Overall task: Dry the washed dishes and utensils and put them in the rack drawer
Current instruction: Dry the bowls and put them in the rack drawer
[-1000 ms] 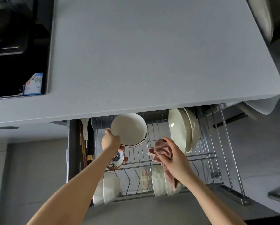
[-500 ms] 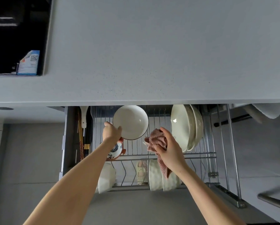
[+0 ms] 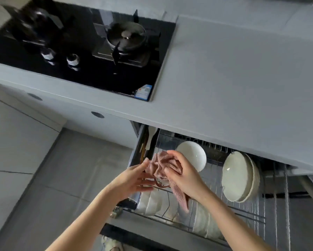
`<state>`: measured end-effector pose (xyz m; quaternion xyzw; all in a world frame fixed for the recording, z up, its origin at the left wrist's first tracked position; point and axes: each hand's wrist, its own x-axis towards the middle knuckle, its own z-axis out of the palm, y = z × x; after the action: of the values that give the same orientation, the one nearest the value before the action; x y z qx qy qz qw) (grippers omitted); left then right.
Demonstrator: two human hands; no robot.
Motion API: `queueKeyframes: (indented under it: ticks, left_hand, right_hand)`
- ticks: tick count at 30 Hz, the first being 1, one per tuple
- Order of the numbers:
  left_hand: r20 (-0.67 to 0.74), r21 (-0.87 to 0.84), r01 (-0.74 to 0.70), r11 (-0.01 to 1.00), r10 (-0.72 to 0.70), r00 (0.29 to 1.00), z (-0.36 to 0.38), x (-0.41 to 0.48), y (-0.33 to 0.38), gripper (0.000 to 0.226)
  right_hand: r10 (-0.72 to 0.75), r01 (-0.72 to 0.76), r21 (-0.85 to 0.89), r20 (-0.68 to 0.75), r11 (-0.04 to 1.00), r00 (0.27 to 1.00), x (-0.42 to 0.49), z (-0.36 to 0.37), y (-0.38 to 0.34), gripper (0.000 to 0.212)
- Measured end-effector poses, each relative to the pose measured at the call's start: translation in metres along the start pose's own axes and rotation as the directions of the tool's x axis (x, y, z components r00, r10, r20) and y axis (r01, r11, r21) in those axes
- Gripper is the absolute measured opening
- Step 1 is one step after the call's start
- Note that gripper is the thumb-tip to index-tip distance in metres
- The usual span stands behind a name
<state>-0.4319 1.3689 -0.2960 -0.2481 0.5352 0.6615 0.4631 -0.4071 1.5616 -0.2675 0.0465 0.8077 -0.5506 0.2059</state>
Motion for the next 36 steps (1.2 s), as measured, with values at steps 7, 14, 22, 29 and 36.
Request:
queueKeyframes:
  ticks: [7,14,22,29,36]
  left_hand:
    - [-0.342,-0.377,-0.478,0.793,0.360,0.868,-0.131,-0.166,-0.021,0.025]
    - [-0.738,-0.149,-0.734,0.663,0.419,0.529,-0.304,-0.328,-0.058,0.033]
    - [-0.689,-0.128,-0.806,0.578,0.533,0.491,-0.451,-0.454,-0.070,0.020]
    - [-0.863,0.011,-0.753,0.658,0.387,0.326,-0.581,-0.508,-0.083,0.010]
    - [-0.719,0.547,0.132,0.827,0.545,-0.431,-0.776,-0.540,-0.071,0.019]
  right_hand:
    - [-0.307,0.371,-0.109,0.378,0.922,0.874,0.012,0.172,-0.145,0.070]
    - [-0.481,0.549,-0.014,0.465,0.835,0.743,0.006,0.393,-0.260,0.058]
    - [-0.557,0.669,0.037,0.589,0.742,0.585,0.001,0.572,-0.365,0.048]
    - [-0.578,0.680,0.123,0.646,0.723,0.498,0.043,0.675,-0.436,0.039]
    - [-0.641,0.755,0.166,0.659,0.635,0.394,0.113,0.788,-0.533,0.040]
